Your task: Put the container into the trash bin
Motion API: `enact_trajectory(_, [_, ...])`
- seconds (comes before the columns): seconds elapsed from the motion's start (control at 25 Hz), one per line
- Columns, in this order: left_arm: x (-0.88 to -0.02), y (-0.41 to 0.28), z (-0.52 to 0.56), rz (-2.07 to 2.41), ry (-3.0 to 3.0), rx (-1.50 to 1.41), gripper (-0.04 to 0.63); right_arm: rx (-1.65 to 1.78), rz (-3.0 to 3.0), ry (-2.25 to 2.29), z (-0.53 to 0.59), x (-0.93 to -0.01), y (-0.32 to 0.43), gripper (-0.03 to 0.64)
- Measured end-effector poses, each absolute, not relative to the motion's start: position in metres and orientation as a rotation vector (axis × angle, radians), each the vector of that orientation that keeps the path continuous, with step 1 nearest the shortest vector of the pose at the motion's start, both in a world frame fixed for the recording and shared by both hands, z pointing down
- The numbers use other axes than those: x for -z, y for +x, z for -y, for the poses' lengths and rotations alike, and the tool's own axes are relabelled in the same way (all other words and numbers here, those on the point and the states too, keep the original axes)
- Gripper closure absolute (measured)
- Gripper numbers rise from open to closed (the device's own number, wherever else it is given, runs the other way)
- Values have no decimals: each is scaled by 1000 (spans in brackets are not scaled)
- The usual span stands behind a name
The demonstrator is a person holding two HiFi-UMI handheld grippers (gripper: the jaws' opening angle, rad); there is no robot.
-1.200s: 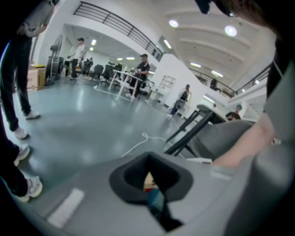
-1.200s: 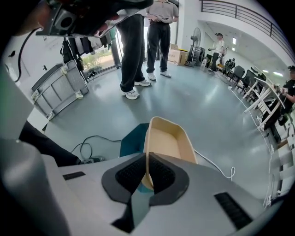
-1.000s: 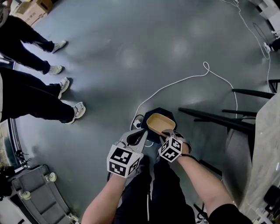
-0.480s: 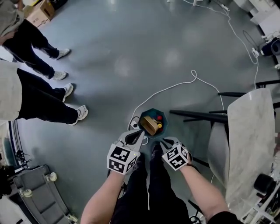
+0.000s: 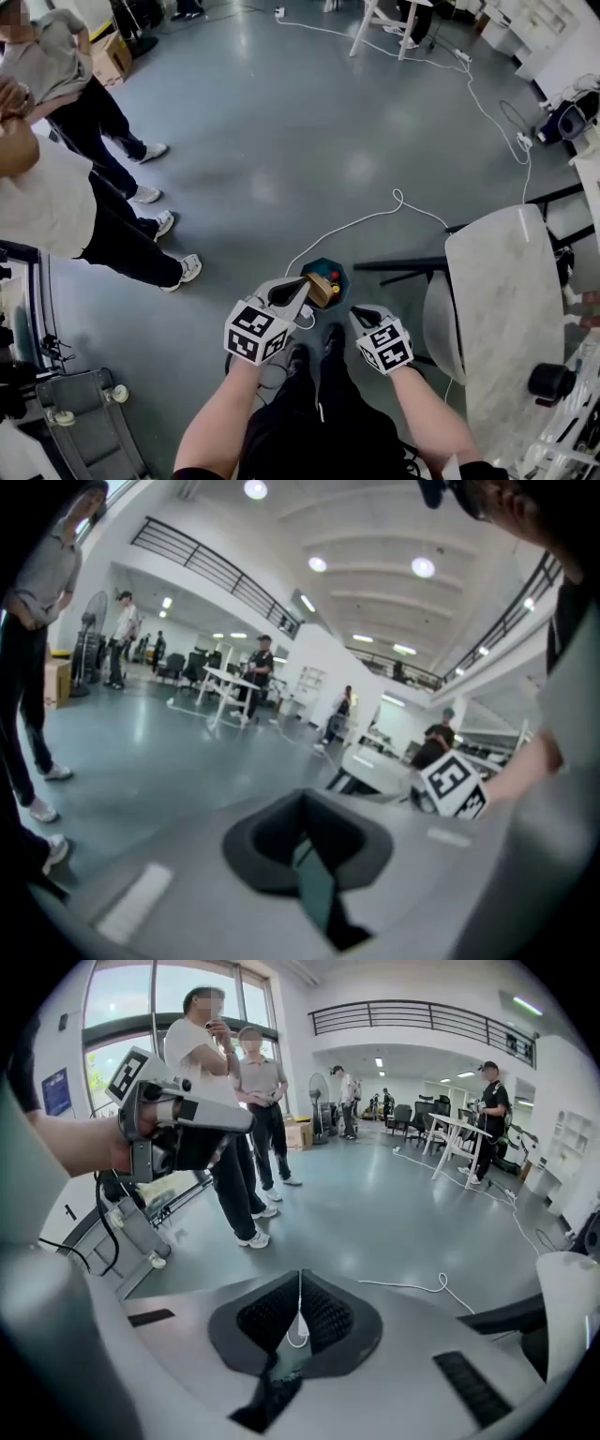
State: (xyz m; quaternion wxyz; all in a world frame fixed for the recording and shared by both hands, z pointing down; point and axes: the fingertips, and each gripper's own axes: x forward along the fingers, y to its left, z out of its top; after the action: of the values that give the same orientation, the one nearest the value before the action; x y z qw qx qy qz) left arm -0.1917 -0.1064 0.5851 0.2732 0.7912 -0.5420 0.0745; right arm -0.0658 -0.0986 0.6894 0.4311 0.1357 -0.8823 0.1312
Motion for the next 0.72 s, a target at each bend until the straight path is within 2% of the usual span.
enact_trajectory(0.4, [-490,-195,85,1554,2262,-112,591,-361,2364,505,90,-562,-53,620])
enact_trajectory(0.72, [-424,-190,89,1668,2313,-96,591,-323,2532,664,97,-472,-15,621])
